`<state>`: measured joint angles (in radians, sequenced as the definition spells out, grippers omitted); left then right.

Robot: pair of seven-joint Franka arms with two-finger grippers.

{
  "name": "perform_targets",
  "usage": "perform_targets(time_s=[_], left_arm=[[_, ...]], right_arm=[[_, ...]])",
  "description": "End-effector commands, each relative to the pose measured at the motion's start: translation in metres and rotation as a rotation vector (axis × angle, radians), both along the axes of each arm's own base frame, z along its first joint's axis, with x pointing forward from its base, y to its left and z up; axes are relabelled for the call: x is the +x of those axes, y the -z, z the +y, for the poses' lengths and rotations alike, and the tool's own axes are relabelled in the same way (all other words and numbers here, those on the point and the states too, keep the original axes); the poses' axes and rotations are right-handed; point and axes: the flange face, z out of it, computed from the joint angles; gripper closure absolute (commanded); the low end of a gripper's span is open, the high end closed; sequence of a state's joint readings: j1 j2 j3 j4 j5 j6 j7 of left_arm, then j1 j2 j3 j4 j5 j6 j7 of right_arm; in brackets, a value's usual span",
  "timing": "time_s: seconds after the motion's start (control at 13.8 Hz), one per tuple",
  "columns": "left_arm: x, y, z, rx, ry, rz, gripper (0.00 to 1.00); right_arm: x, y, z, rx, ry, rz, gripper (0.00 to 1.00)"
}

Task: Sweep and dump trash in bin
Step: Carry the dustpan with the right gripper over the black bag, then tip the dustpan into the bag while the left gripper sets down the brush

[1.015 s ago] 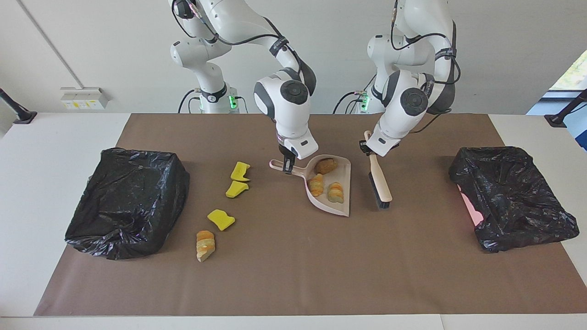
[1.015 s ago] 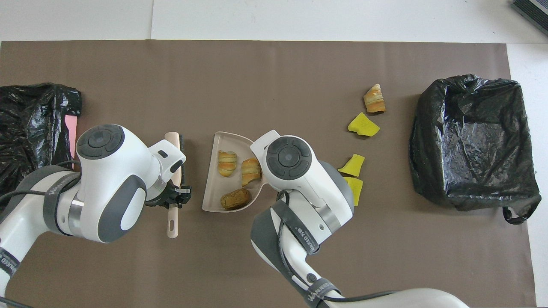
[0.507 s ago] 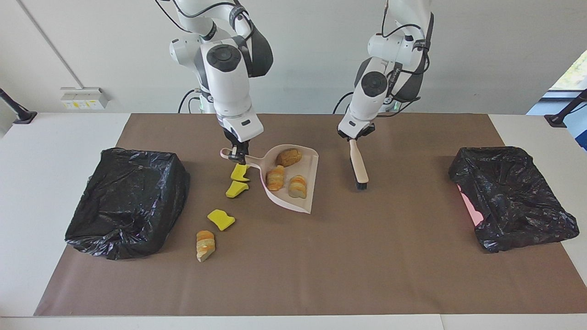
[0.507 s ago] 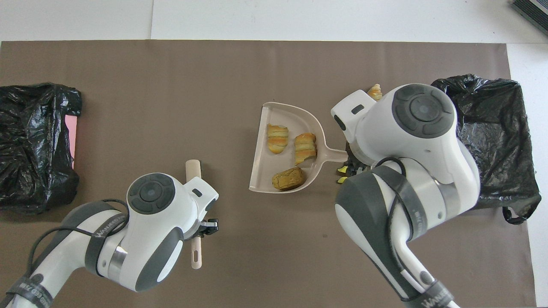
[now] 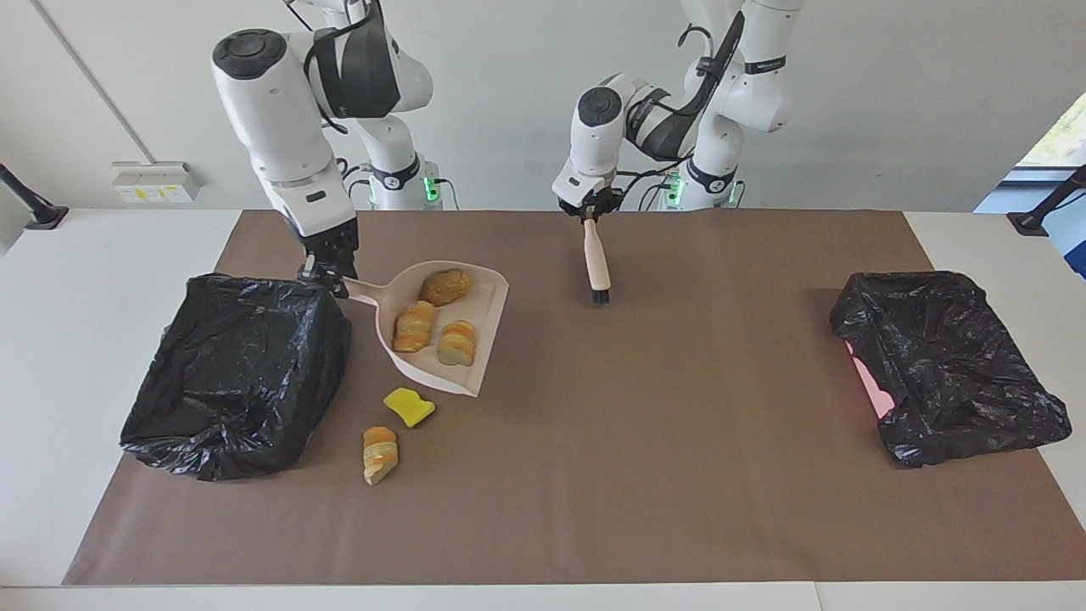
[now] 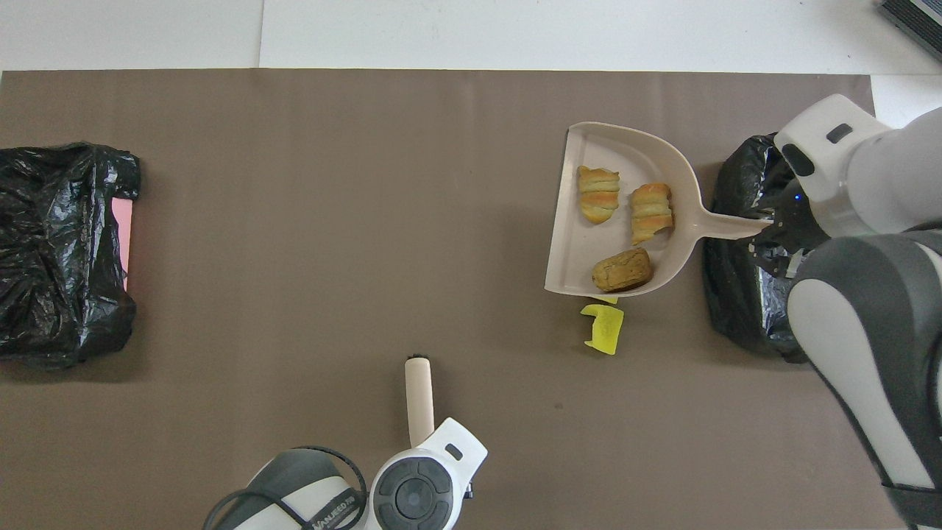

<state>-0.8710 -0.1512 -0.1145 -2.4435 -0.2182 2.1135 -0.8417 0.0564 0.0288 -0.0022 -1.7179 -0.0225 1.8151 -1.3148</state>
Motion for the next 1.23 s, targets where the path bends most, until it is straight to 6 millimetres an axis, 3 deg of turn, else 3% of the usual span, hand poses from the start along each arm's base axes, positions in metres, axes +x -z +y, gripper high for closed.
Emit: perform_targets(time_s=[0.0,0.22,0.51,0.58,0.65,0.72,0.94,1.16], left_arm=[[-0.024,-0.003,-0.002,-0.056,-0.012,0.001,1.00],[-0.038,0.008,-0.003,-0.066,-0.029,0.042,1.00],[-0.039,0.019,-0.003,-0.059,-0.058,0.057,1.00],[-0.037,0.019,-0.004,-0.057,-0.064,0.060,0.74],[-0.031,0.019,-0.005,-0.059,-0.072,0.060,0.33],[-0.024,0.013,-0.005,-0.070,-0.071,0.060,0.00],[0.014,-0.018,-0.004,-0.089,-0.095,0.057,0.00],[0.069,-0.065,0.012,-0.100,-0.008,-0.046,0.00]], right_arm=[[0.000,-0.021,-0.059,0.005,-0.015,0.006,1.00],[-0.011,-0.024,-0.156,-0.027,-0.044,0.016,1.00],[-0.027,-0.026,-0.225,-0.154,-0.083,0.038,1.00],[-0.028,-0.029,-0.238,-0.187,-0.106,0.026,1.00],[-0.029,-0.035,-0.248,-0.221,-0.120,0.002,1.00],[-0.029,-0.037,-0.254,-0.279,-0.146,-0.002,1.00],[-0.019,-0.035,-0.249,-0.474,-0.242,0.022,1.00],[-0.008,-0.020,-0.225,-0.599,-0.332,0.069,1.00]])
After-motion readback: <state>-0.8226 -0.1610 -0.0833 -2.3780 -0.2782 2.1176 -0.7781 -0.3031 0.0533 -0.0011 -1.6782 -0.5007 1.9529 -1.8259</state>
